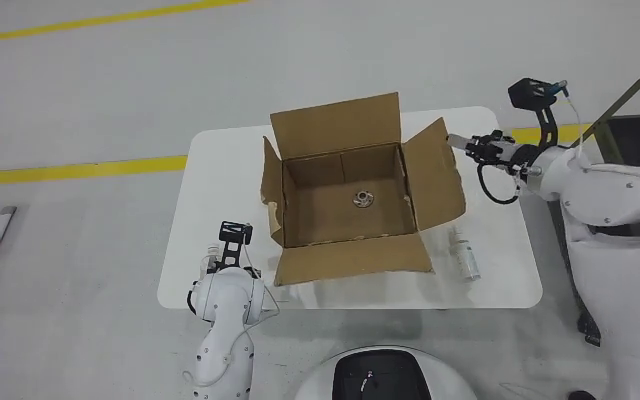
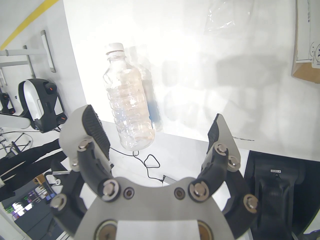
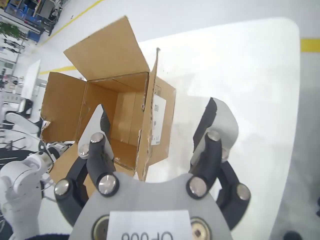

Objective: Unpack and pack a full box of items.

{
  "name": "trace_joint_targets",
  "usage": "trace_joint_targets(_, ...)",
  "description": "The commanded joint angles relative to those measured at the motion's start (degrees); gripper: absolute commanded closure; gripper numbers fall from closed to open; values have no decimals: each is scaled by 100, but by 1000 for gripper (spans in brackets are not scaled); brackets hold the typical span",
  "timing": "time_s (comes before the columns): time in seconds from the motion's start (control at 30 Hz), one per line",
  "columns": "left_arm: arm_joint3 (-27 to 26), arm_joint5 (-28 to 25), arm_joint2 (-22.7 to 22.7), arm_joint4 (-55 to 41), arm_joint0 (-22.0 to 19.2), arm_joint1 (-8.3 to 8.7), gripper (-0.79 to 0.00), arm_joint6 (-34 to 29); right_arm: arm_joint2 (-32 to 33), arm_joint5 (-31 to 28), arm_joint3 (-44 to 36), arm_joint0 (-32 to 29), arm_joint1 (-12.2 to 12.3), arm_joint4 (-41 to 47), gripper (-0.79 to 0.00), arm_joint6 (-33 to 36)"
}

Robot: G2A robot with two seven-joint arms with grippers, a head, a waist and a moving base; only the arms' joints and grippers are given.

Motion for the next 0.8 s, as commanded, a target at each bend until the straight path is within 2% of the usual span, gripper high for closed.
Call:
trace_joint_targets(0.0,0,0,0,0,0,0,-785,0,-230,-109,-265,76,18,-429,-619,30)
trace_joint_targets(0.07,0,0,0,0,0,0,-785,0,-474,-86,-424,178,9,-562,-517,0)
trace_joint_targets(0.1,0,0,0,0,0,0,-785,0,-620,-102,-485,239,1,-620,-369,-33)
trace_joint_targets(0.13,0,0,0,0,0,0,-785,0,-757,-68,-508,299,-7,-724,-299,-93)
trace_joint_targets(0.17,0,0,0,0,0,0,-785,0,-937,-75,-542,359,-17,-867,-169,-165)
trace_joint_targets(0.23,0,0,0,0,0,0,-785,0,-1306,-80,-500,457,-45,-1066,-80,-268)
trace_joint_targets(0.27,0,0,0,0,0,0,-785,0,-1503,-92,-430,498,-63,-1126,-6,-283)
trace_joint_targets(0.53,0,0,0,0,0,0,-785,0,-2994,-153,276,803,-225,-2058,0,-409)
trace_joint_targets(0.77,0,0,0,0,0,0,-785,0,-3842,260,1298,901,-428,-2467,0,-644)
